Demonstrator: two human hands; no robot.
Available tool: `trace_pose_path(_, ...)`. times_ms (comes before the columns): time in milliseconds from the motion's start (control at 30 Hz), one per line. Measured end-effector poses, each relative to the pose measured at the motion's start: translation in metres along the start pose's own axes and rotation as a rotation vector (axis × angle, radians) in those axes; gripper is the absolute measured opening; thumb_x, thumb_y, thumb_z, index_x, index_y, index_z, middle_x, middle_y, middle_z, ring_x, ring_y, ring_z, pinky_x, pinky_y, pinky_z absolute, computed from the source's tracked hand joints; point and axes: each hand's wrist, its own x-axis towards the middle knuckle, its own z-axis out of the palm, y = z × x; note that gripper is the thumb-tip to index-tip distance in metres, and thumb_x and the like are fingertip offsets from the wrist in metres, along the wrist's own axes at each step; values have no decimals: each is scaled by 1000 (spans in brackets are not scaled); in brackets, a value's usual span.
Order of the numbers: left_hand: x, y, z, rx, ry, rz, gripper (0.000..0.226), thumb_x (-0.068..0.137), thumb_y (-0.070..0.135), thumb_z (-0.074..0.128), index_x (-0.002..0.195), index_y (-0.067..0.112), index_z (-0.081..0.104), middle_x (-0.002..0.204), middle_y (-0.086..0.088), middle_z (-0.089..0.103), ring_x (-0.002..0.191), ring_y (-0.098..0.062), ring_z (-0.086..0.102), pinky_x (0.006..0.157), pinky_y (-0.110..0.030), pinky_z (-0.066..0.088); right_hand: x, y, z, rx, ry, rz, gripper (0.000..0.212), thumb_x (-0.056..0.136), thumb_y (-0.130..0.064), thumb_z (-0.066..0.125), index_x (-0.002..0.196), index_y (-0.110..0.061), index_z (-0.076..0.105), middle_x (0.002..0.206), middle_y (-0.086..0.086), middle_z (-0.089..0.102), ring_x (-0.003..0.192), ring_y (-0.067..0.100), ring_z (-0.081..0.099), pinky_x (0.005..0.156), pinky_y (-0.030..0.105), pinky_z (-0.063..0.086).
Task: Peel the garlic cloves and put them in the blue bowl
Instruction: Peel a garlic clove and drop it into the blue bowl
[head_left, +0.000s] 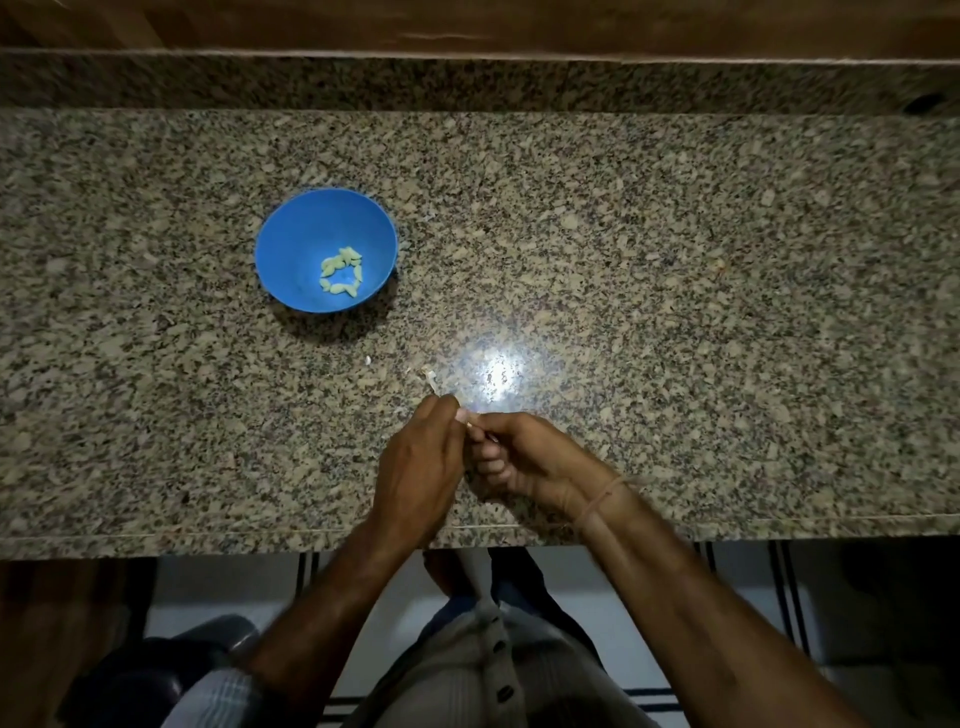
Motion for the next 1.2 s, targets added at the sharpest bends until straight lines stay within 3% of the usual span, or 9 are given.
trace_pose_path(100, 0, 1, 2, -275, -103, -205, 37, 107, 33, 40, 82, 10, 54, 71, -1, 57, 61, -19, 50, 55, -36, 37, 1, 15, 0, -626, 233, -443, 33, 109, -24, 53, 78, -15, 58, 63, -4, 52, 54, 9, 47, 54, 21, 40)
trace_pose_path(200, 7, 8, -3, -868, -297, -709, 39, 108, 29, 45, 72, 16, 46, 56, 2, 39, 47, -14, 33, 45, -25, 23, 10, 25, -3, -1011, 397, -779, 32, 108, -24, 54, 77, -18, 56, 61, -10, 51, 56, 4, 47, 57, 19, 36)
trace_pose_path(267, 6, 10, -7, -819, -331, -671, 39, 106, 33, 45, 69, 19, 47, 56, 4, 40, 45, -13, 33, 45, -27, 23, 9, 25, -4, -940, 377, -731, 37, 108, -26, 55, 73, -16, 56, 60, -6, 53, 56, 7, 47, 57, 24, 38)
trace_pose_path(367, -2, 4, -2, -239, -168, -238, 39, 109, 30, 41, 78, 15, 59, 67, -2, 61, 60, -19, 54, 57, -38, 38, 7, 25, 2, -339, 241, -356, 43, 108, -25, 54, 65, -16, 54, 56, 1, 46, 49, 15, 38, 48, 26, 33)
trace_pose_path(433, -4, 7, -2, -172, -111, -155, 38, 112, 28, 41, 82, 15, 60, 69, -2, 61, 63, -20, 55, 59, -37, 40, 8, 24, 4, -88, 180, -170, 47, 108, -26, 51, 62, -20, 51, 54, -2, 38, 47, 13, 28, 45, 24, 23)
trace_pose_path(633, 6, 11, -7, -1120, -415, -888, 46, 108, 36, 46, 64, 24, 44, 54, 6, 31, 43, -9, 24, 44, -25, 17, 4, 28, 5, -817, 406, -788, 38, 109, -22, 55, 71, -28, 54, 56, -14, 51, 54, 2, 48, 57, 19, 36)
trace_pose_path(833, 0, 0, -1, -406, -96, -180, 39, 108, 43, 45, 85, 17, 63, 73, 0, 66, 68, -25, 64, 59, -40, 50, 8, 23, 10, -101, 197, -303, 40, 108, -30, 56, 71, -18, 63, 59, -1, 47, 52, 12, 37, 51, 28, 29)
trace_pose_path(1033, -1, 0, -13, -617, -120, -344, 33, 105, 33, 62, 84, 12, 76, 73, -6, 73, 68, -19, 67, 63, -31, 54, 6, 31, 1, -69, 231, -463, 17, 99, -14, 72, 101, 3, 70, 89, 26, 70, 82, 35, 63, 76, 43, 51)
trace_pose_path(1200, 0, 0, -15, -709, -57, -517, 24, 93, 28, 78, 80, 8, 75, 72, -18, 71, 59, -24, 60, 58, -34, 49, 6, 28, -3, -102, 269, -468, 16, 97, -7, 72, 104, 7, 70, 81, 15, 70, 73, 22, 62, 72, 35, 54)
